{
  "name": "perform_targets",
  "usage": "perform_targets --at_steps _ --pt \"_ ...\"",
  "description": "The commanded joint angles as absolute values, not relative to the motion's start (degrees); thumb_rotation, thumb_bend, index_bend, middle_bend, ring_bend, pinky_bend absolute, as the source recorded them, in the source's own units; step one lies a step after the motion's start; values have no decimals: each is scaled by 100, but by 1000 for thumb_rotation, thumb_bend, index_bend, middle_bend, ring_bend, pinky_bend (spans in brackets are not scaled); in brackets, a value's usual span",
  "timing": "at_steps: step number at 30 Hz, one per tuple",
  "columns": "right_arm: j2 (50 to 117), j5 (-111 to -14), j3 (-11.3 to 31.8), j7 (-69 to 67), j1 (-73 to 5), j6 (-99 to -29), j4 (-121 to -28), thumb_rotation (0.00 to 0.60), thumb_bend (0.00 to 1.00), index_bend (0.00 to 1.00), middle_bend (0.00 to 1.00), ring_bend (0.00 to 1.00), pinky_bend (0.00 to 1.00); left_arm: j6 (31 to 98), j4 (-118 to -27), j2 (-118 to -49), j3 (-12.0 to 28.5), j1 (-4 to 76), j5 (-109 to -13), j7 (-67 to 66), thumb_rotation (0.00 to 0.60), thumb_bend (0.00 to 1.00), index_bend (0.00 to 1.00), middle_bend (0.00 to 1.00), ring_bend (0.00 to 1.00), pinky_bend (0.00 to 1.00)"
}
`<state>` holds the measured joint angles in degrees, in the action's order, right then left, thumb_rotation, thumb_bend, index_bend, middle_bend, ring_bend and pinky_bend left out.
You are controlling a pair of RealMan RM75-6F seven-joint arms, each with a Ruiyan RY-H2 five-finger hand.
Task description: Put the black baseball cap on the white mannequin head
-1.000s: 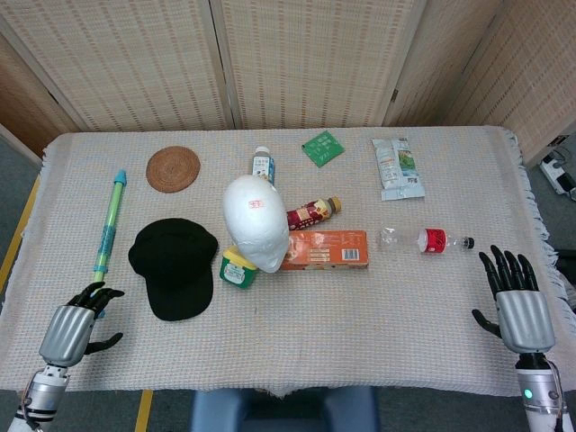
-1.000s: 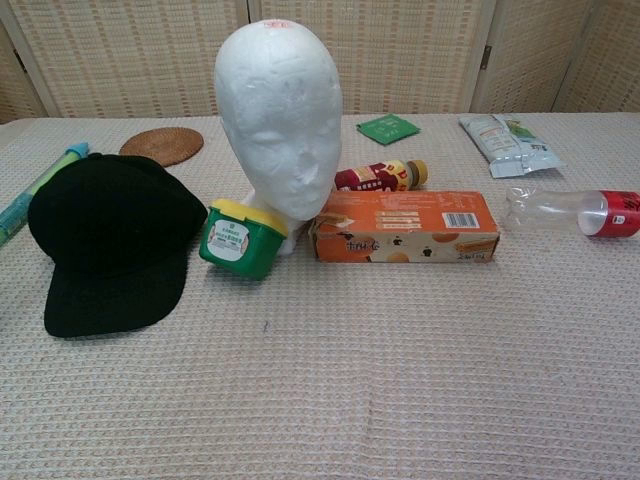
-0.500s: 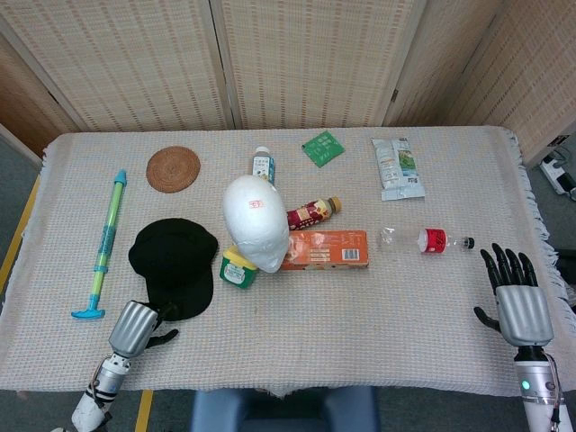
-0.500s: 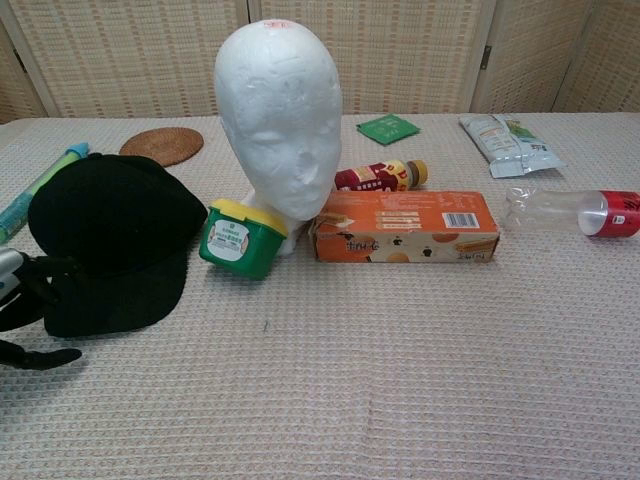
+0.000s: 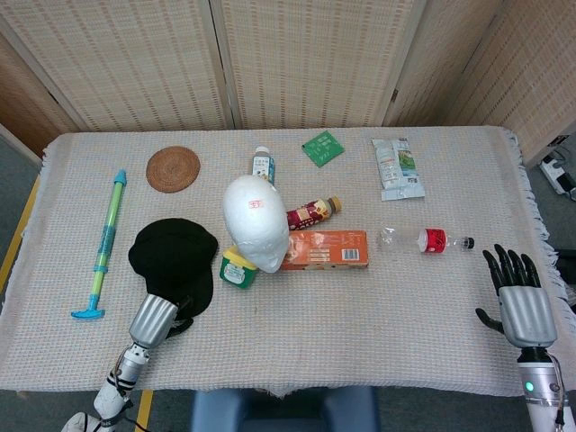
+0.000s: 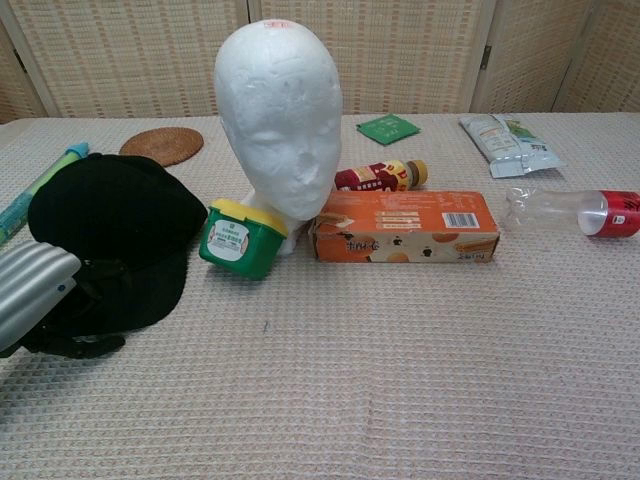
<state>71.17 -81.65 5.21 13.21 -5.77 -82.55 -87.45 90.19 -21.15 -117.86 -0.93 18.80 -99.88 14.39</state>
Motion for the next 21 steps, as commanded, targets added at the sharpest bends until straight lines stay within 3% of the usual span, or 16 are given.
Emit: perform_targets --at_steps 1,8,12,21 --pt "7093 -8170 516 1295 -573 -8260 -8768 600 106 0 0 0 0 9044 -1757 -11963 -128 1895 -9909 1299 600 202 558 1000 950 1000" --pt "7035 -8174 502 1238 -561 -8267 -8828 600 107 0 0 0 0 9123 -1498 -11992 -158 1783 -9774 1201 600 254 562 1000 957 1000" --pt "7005 -8166 476 1263 -568 -8224 -8870 600 106 0 0 0 0 9235 -1367 -11978 -140 1766 -9699 1184 600 351 581 1000 963 1000" --pt "6931 -8196 392 1296 -588 -8115 -8963 600 106 0 0 0 0 9686 -1159 -11772 254 2069 -9289 1340 600 477 675 1000 967 1000"
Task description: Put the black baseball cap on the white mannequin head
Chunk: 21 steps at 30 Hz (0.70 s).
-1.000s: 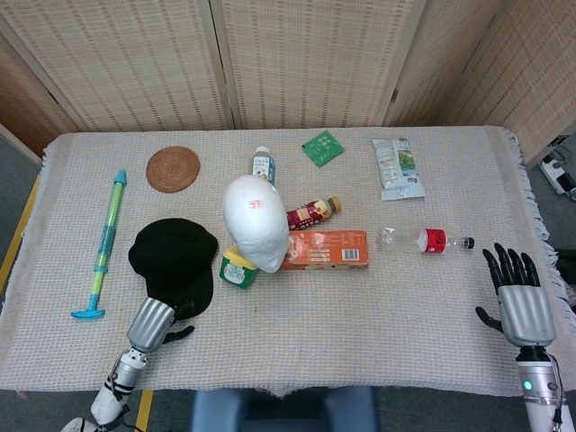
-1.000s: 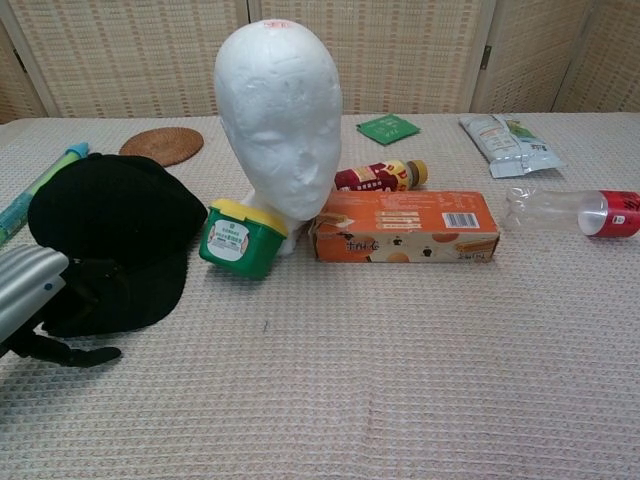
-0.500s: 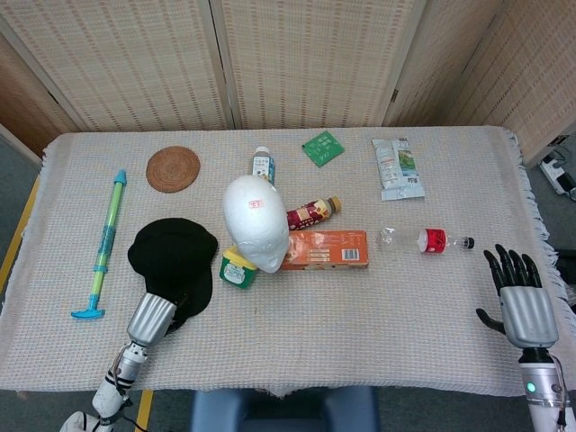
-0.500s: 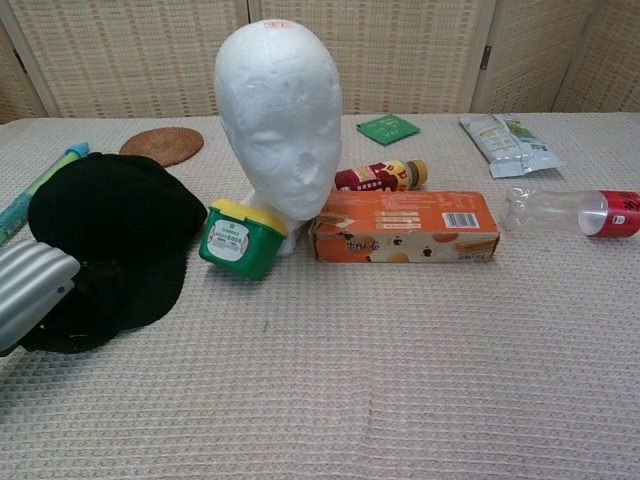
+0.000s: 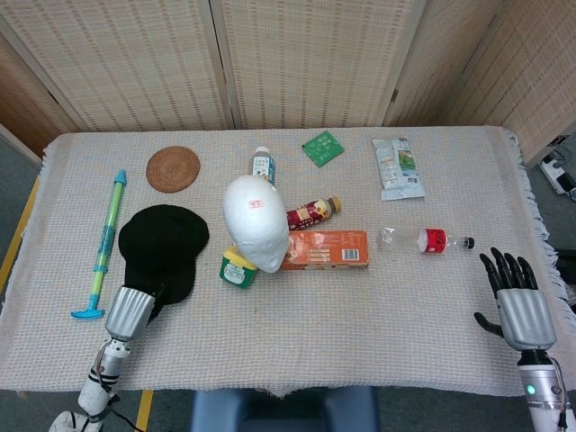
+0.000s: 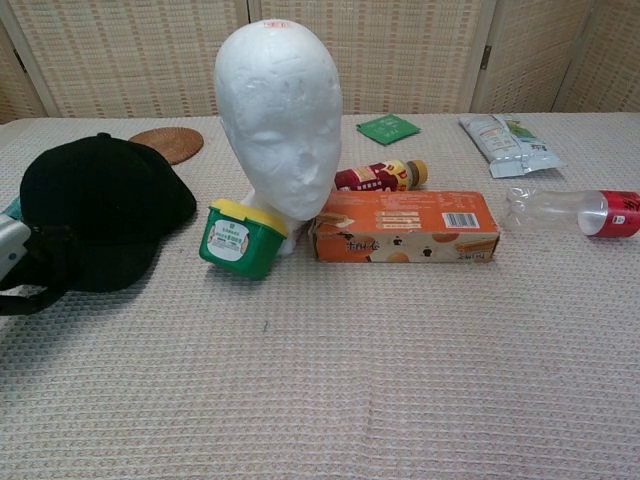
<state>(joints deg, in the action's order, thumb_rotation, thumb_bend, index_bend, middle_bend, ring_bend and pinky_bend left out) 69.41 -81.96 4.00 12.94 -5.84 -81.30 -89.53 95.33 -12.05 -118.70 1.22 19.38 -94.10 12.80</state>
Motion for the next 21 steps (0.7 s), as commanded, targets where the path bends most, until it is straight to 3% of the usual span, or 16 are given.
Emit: perform_targets --at_steps 1,14,21 --pt "6918 -8193 383 1293 -591 -8095 -8979 600 106 0 0 0 0 9777 -1142 -11704 325 2148 -9228 1361 600 483 675 1000 967 1000" --pt "6894 -8186 320 1385 -618 -7999 -9044 600 106 0 0 0 0 10519 -1458 -10672 1477 3355 -8294 1552 600 540 686 1000 970 1000" --pt "6872 -8146 328 1364 -618 -7987 -9077 600 107 0 0 0 0 10632 -1993 -10318 1825 4214 -8159 1285 600 548 685 1000 970 1000"
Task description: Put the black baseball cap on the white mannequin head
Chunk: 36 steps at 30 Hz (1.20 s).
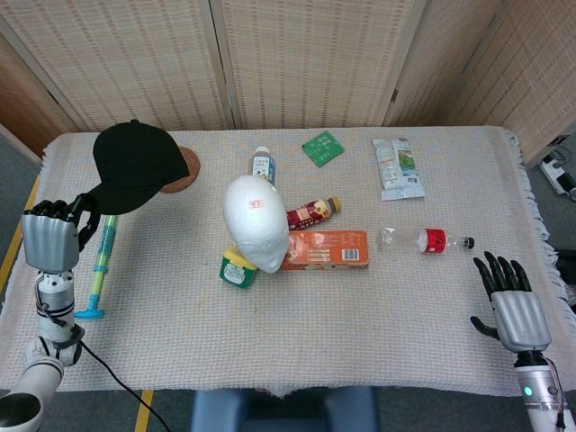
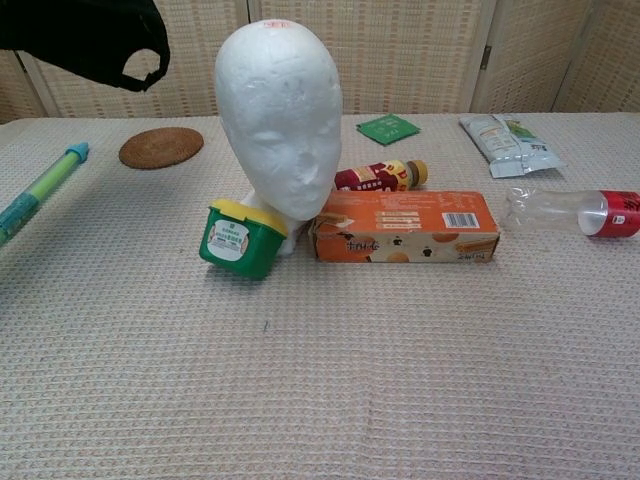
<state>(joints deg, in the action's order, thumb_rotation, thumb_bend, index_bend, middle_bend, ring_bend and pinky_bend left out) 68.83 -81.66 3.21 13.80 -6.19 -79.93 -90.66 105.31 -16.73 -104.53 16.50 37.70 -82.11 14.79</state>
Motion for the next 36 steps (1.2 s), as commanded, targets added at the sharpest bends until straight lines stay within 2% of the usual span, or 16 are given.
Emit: perform_targets --at_steps 1,5,13,25,30,31,33,34,36 --pt "6861 -8130 336 1351 -618 -7985 -9084 600 107 0 0 0 0 10642 -2170 -10289 1840 4347 -8178 1161 600 549 685 1000 970 1000" --pt "6829 -8091 363 1295 -622 -7978 -9091 600 107 0 0 0 0 10739 -2769 -10258 1706 4651 -8418 653 600 546 687 1000 970 1000" --pt "6723 -8085 371 1119 -632 -7943 -9123 600 108 0 0 0 0 10766 -3920 -10379 1143 4868 -9111 -508 600 545 696 1000 970 1000" --pt "6654 -8153 355 1012 -596 -8029 -9157 600 108 0 0 0 0 10864 -4691 -10499 528 4464 -9744 -1160 600 545 710 1000 969 1000" --pt "6683 -8146 334 1102 -606 -7999 -9165 600 108 0 0 0 0 10853 -4738 -10570 347 4174 -9824 -1147 600 541 700 1000 969 1000" --pt "6687 -8149 332 1115 -604 -8004 -9168 600 108 0 0 0 0 10821 -4729 -10573 338 4119 -9812 -1158 600 517 666 1000 965 1000" --pt "6692 -8157 328 1127 -601 -8015 -9173 600 108 0 0 0 0 10759 -4757 -10554 333 4020 -9767 -1218 600 421 537 1000 950 1000" --pt "6695 -8162 326 1132 -598 -8024 -9176 600 107 0 0 0 0 10712 -4832 -10514 329 3931 -9715 -1262 600 330 409 996 928 1000" --pt "6699 -8165 326 1143 -593 -8037 -9177 600 107 0 0 0 0 10601 -5069 -10409 317 3740 -9571 -1348 600 219 217 897 855 999"
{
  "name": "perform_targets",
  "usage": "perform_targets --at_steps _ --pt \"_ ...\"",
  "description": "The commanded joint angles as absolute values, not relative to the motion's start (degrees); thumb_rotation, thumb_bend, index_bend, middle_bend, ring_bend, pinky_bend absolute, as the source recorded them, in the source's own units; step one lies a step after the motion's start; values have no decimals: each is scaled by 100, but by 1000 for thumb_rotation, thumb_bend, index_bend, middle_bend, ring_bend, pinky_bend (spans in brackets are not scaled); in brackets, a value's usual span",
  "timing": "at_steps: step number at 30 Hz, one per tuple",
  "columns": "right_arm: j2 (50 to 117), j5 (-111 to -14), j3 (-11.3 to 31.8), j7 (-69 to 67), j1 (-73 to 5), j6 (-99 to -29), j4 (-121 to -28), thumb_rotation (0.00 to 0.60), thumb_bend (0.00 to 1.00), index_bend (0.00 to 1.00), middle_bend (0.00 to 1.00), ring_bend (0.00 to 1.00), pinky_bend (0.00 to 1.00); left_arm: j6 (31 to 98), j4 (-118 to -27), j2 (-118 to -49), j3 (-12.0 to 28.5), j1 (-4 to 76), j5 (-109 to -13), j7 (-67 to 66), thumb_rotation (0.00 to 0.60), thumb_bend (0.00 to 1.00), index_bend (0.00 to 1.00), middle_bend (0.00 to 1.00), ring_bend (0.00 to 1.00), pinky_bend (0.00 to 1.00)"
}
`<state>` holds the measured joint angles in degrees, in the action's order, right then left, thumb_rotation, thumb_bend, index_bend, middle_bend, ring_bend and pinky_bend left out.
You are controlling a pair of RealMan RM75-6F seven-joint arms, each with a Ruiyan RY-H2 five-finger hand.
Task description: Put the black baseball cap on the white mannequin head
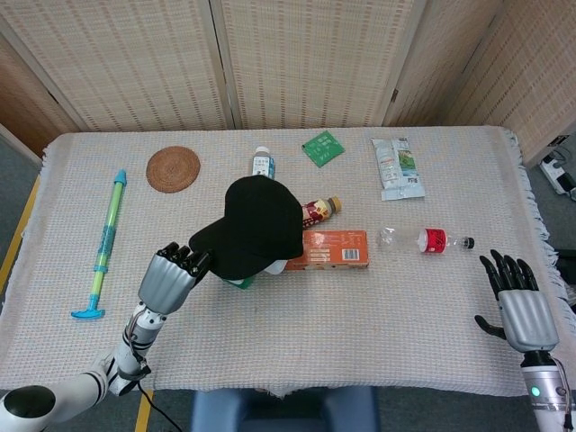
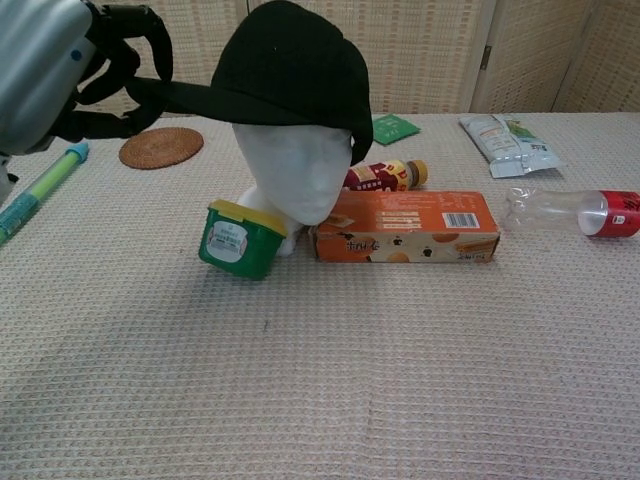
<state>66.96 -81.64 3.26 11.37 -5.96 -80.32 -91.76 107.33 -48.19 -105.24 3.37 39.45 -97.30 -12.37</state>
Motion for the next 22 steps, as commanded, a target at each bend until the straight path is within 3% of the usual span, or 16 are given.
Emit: perform_targets --at_steps 1,2,4,6,9,15,20,22 --pt "6702 -8167 324 1149 -591 -8042 -9177 600 107 0 0 0 0 10537 -5292 -10299 294 3588 -9469 -1408 600 177 150 784 786 980" --pt "6705 -8169 322 1154 -591 -8042 -9176 600 106 0 0 0 0 10473 -5498 -10193 257 3458 -9383 -1424 600 157 119 697 722 947" --pt "6716 -8168 320 1170 -590 -8045 -9172 600 108 0 0 0 0 10324 -6037 -9867 183 3154 -9153 -1454 600 124 83 474 510 764" --pt "6724 -8162 319 1180 -589 -8043 -9165 600 107 0 0 0 0 10189 -6541 -9506 97 2870 -8924 -1439 600 115 76 367 378 599" --pt "6744 -8143 343 1200 -579 -8085 -9159 600 106 0 0 0 0 10030 -7238 -8843 -59 2390 -8540 -1228 600 114 78 324 290 453" --pt "6852 -8110 416 1311 -535 -8263 -9103 600 106 0 0 0 0 9623 -7793 -7834 -144 1568 -7643 -305 600 113 115 286 204 375" --pt "6943 -8029 467 1417 -541 -8279 -9035 600 107 0 0 0 0 9221 -7657 -7528 -77 1323 -7403 212 600 113 150 262 167 336" --pt "6956 -7985 490 1451 -541 -8283 -9025 600 107 0 0 0 0 9354 -7603 -7522 63 1293 -7474 246 600 113 153 245 144 309"
